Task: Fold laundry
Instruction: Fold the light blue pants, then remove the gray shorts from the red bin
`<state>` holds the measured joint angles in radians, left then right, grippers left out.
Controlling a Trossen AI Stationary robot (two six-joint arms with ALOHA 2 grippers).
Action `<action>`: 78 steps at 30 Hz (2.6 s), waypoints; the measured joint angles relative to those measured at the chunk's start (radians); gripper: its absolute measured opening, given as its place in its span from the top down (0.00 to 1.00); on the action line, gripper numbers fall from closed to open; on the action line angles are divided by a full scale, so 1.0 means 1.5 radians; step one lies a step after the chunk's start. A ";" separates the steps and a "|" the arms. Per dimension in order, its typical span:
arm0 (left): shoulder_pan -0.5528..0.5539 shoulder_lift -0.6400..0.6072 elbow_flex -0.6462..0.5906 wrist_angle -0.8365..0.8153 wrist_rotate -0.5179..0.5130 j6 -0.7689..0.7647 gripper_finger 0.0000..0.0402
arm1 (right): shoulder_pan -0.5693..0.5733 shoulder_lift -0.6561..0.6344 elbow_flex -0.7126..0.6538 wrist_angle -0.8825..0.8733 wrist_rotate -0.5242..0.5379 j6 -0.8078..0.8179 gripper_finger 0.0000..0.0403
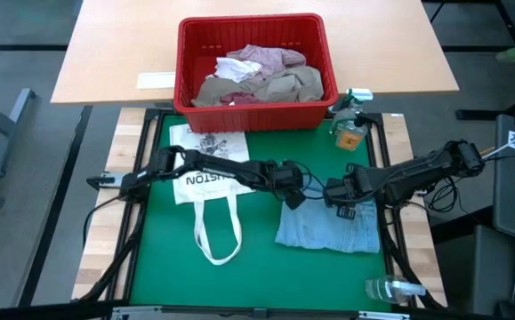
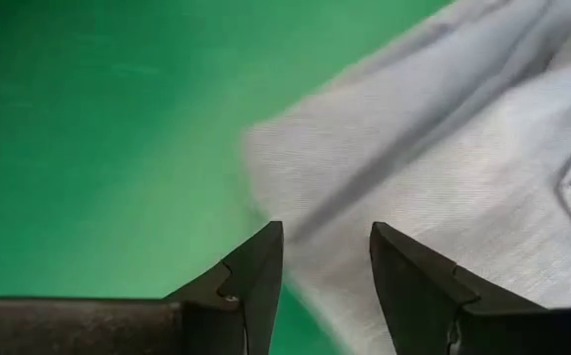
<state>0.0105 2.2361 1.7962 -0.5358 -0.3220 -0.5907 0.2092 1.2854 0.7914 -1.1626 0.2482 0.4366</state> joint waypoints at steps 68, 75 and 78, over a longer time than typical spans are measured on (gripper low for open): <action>0.468 -0.273 0.001 0.086 0.036 0.243 0.63 | 0.000 0.006 0.070 0.510 0.080 -0.137 0.60; 0.529 -0.207 0.001 0.096 0.089 0.238 0.63 | 0.000 0.006 0.070 0.519 0.085 -0.138 0.60; 0.543 -0.165 0.001 0.103 0.107 0.238 0.63 | 0.000 0.006 0.070 0.519 0.085 -0.136 0.60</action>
<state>0.8256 1.9883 1.7969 -0.3819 -0.1617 -0.2339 0.2089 1.2949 0.8970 -0.3837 0.3753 0.2320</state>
